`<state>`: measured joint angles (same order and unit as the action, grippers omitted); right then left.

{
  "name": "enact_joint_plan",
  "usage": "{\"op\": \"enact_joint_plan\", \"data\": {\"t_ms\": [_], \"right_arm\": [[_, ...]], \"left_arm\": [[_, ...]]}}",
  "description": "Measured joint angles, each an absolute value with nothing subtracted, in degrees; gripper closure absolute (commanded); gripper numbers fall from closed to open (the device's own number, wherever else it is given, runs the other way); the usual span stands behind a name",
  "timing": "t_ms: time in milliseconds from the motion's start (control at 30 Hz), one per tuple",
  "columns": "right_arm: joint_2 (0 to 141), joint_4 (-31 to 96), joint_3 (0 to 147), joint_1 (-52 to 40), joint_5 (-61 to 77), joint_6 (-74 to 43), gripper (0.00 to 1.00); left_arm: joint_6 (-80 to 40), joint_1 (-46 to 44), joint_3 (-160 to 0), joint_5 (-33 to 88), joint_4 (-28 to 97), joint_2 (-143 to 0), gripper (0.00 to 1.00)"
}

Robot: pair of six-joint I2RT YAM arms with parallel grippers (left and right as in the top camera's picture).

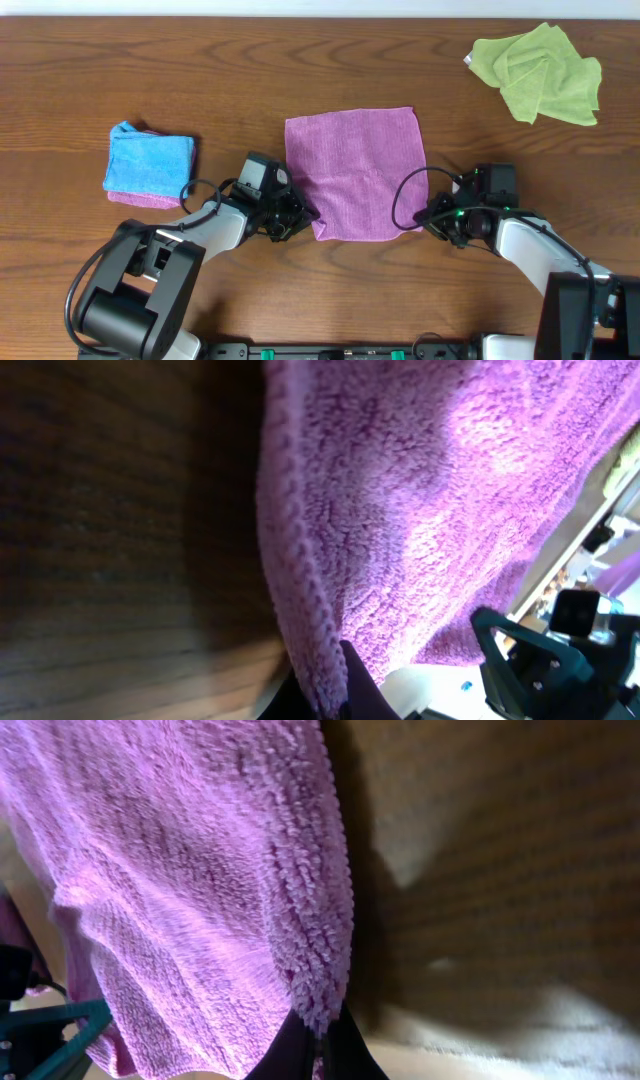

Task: Fold the cloth
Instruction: 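Grasp the cloth's near corners with left and right grippers, then lift the near edge with both grippers and fold it toward the far edge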

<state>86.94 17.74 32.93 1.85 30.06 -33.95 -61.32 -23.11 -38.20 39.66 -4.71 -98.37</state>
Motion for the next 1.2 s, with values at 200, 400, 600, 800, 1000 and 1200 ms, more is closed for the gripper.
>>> {"op": "enact_joint_plan", "data": {"t_ms": [200, 400, 600, 800, 1000, 1200], "right_arm": [[84.60, 22.61, 32.82, 1.85, 30.13, -33.87, 0.99], [77.84, 28.62, 32.82, 1.85, 29.98, -33.65, 0.99], [72.99, 35.40, 32.82, 1.83, 29.89, -33.32, 0.99], [67.33, 40.01, 32.82, 1.83, 29.71, -33.28, 0.98], [59.11, 41.63, 32.80, 1.83, 29.82, -33.50, 0.99], [54.33, 41.30, 32.82, 1.83, 29.89, -34.98, 0.99]], "left_arm": [[-58.50, -22.13, -38.17, 42.11, 0.01, -96.57, 0.94], [-54.57, -21.93, -38.06, 42.98, 8.95, -92.18, 0.94], [-52.49, -21.91, -38.04, 43.75, 13.61, -89.84, 0.94], [-51.77, -21.91, -38.04, 45.52, 16.08, -87.81, 0.94], [-52.36, -21.91, -38.04, 46.76, 16.53, -83.79, 0.94], [-54.63, -21.91, -38.46, 47.24, 17.76, -81.32, 0.94]]}}
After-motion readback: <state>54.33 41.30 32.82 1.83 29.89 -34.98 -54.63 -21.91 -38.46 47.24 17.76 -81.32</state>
